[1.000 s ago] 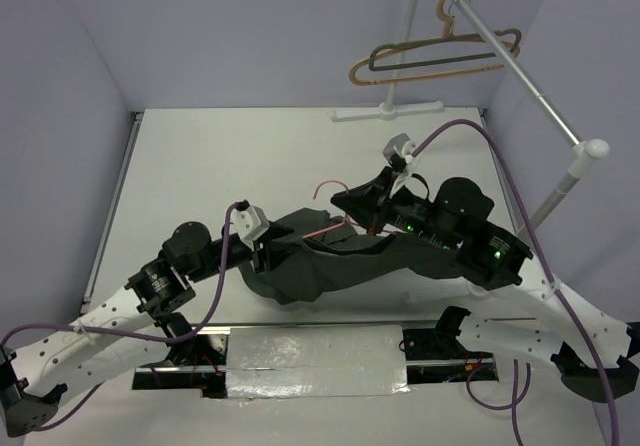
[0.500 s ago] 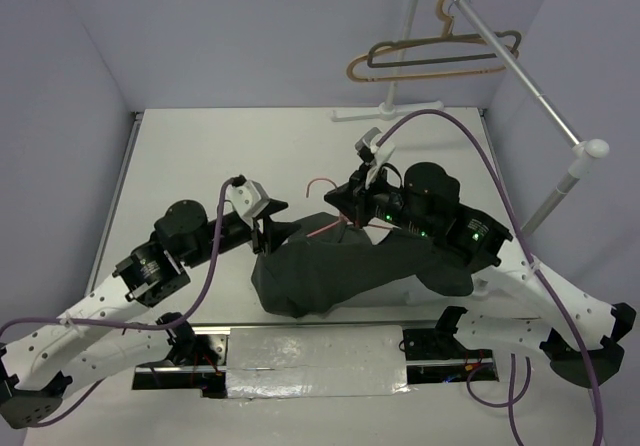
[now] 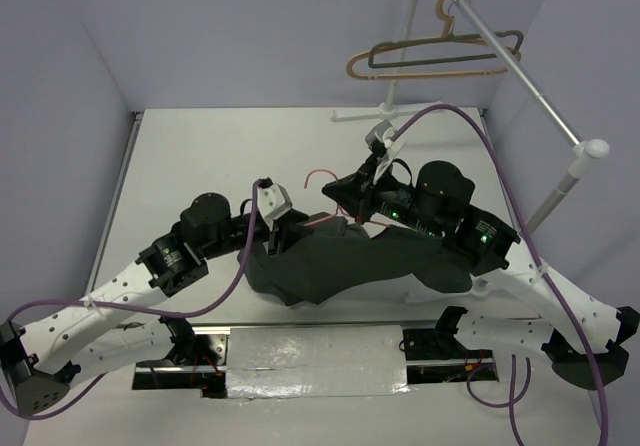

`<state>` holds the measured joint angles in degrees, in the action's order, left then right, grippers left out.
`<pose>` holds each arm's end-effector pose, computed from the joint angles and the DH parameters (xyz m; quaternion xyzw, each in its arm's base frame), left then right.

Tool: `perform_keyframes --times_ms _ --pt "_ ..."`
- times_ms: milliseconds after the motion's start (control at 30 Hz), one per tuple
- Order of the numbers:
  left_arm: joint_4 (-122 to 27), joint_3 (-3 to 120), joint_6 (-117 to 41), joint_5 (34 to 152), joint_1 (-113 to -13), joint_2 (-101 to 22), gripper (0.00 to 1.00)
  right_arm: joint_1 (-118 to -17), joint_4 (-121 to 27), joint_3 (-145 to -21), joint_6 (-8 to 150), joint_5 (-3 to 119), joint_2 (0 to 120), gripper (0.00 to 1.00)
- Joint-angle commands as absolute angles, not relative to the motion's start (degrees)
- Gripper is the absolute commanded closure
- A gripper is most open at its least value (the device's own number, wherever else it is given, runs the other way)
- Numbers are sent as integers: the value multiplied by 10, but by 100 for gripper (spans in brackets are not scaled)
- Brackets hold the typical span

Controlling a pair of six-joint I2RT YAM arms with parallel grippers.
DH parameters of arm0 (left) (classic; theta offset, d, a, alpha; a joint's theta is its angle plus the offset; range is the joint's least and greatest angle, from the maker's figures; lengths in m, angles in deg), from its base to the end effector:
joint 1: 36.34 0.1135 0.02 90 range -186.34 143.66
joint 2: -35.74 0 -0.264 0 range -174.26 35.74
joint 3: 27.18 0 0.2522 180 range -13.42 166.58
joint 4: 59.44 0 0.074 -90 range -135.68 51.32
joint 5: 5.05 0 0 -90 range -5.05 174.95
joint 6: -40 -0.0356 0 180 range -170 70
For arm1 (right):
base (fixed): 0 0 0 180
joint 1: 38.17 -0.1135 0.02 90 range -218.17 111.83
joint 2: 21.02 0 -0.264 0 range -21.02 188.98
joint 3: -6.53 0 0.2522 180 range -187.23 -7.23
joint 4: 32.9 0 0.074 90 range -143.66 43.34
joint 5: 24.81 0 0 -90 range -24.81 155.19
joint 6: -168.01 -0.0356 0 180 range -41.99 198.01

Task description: Place the t-shirt on the hanger

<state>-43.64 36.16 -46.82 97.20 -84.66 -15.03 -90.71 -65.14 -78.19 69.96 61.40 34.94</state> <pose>0.1325 -0.1602 0.3668 0.3450 0.6391 -0.3666 0.5815 0.1214 0.1623 0.4470 -0.2965 0.6651 0.3663 0.5793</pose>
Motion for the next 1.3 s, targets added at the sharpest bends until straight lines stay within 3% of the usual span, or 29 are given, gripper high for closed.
perform_keyframes --times_ms 0,33,67,133,233,267,367,467,633,700,767,833,967,1067,1100,1133,1200,1267 --pt "-488 360 -481 1018 -846 -145 59 -913 -575 -768 686 615 321 100" --pt "-485 358 -482 1011 -847 -142 70 -913 -563 -755 687 628 308 100" --pt "-481 352 -483 1001 -847 -137 91 -912 -558 -748 688 635 302 100" --pt "-476 344 -483 962 -847 -118 100 -913 -543 -732 686 645 290 100" --pt "-479 338 -480 949 -846 -104 98 -912 -546 -732 684 640 279 100" --pt "-479 345 -477 954 -847 -105 82 -912 -549 -737 683 632 285 100" --pt "-466 372 -476 986 -847 -121 66 -912 -560 -742 680 625 295 100" --pt "-458 397 -476 1004 -847 -144 60 -913 -554 -733 677 622 299 100" --pt "-458 413 -481 1024 -847 -175 58 -913 -544 -726 674 610 311 100" --pt "-458 419 -482 1032 -847 -188 60 -913 -541 -726 671 605 313 100" --pt "-459 419 -484 1047 -847 -194 75 -913 -539 -726 668 599 315 100" --pt "-470 415 -484 1060 -847 -194 99 -913 -540 -727 669 594 316 100" --pt "-498 390 -501 1089 -847 -174 100 -913 -566 -736 682 586 323 100" --pt "-475 397 -532 1100 -845 -153 100 -913 -615 -755 704 596 322 82" --pt "-463 403 -536 1101 -846 -151 100 -912 -632 -771 711 603 321 64" --pt "-435 412 -539 1103 -846 -148 100 -912 -665 -779 716 609 320 58" --pt "-419 419 -542 1102 -846 -136 100 -912 -704 -807 740 618 320 47" --pt "-401 423 -547 1094 -846 -119 100 -912 -759 -820 755 619 319 42"
